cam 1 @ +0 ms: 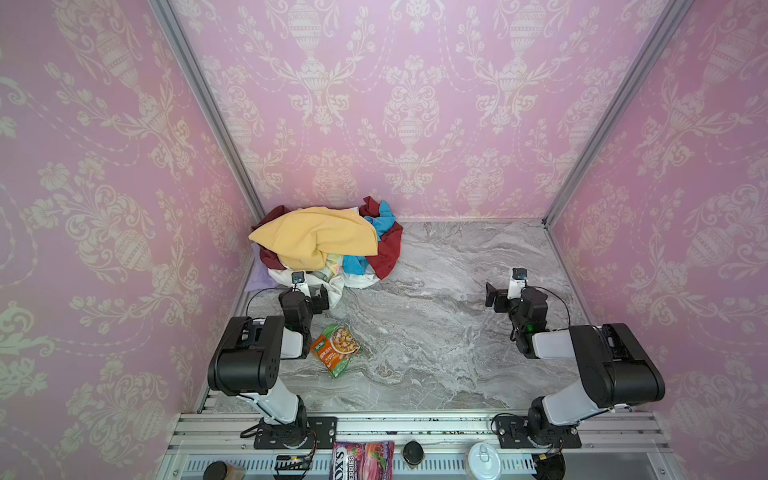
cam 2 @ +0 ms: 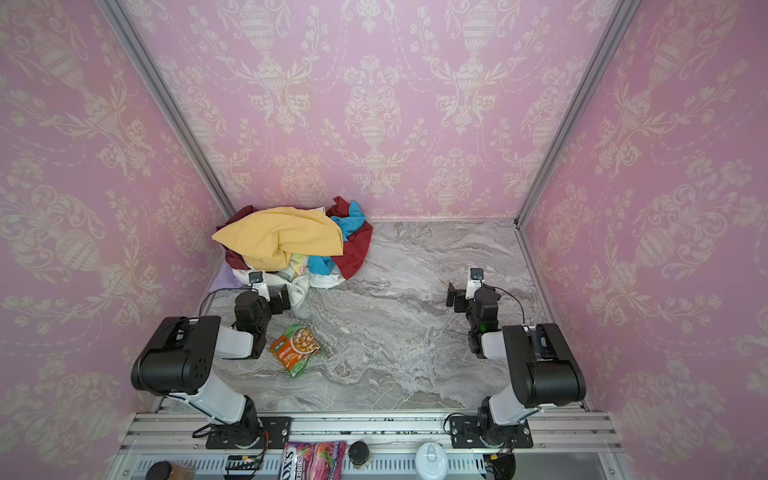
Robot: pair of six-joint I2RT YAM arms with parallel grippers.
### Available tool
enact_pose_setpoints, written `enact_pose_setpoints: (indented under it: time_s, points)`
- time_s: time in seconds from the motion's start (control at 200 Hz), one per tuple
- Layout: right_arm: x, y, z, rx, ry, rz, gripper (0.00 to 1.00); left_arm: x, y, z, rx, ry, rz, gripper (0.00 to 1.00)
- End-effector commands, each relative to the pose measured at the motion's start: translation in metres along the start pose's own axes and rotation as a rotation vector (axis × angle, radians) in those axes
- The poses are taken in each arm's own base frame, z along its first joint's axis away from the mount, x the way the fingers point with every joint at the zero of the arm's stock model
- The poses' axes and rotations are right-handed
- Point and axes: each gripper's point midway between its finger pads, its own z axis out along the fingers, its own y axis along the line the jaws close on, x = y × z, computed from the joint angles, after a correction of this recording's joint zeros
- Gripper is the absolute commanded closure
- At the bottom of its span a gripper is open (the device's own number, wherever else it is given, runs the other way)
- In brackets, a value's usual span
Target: Pick out a specific cloth from the pile
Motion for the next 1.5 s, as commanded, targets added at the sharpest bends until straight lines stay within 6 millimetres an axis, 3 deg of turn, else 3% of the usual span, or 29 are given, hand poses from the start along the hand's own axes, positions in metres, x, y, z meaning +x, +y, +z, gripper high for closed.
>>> enact_pose_setpoints:
  time_s: [0.0,1.106,1.496]
  points:
    - [-0.004,0.003,0.002,-0.014,-0.007,0.015,0.0,-0.003,-0.003,0.002,0.008,-0.006,0.018,0.01]
    - [-0.003,0.003,0.002,-0.015,-0.006,0.015,0.0,-0.003,-0.001,0.002,-0.003,-0.007,0.012,0.01]
    - [-0.004,0.003,0.002,-0.014,-0.005,0.015,0.0,-0.003,0.008,0.001,-0.06,-0.016,-0.003,0.01]
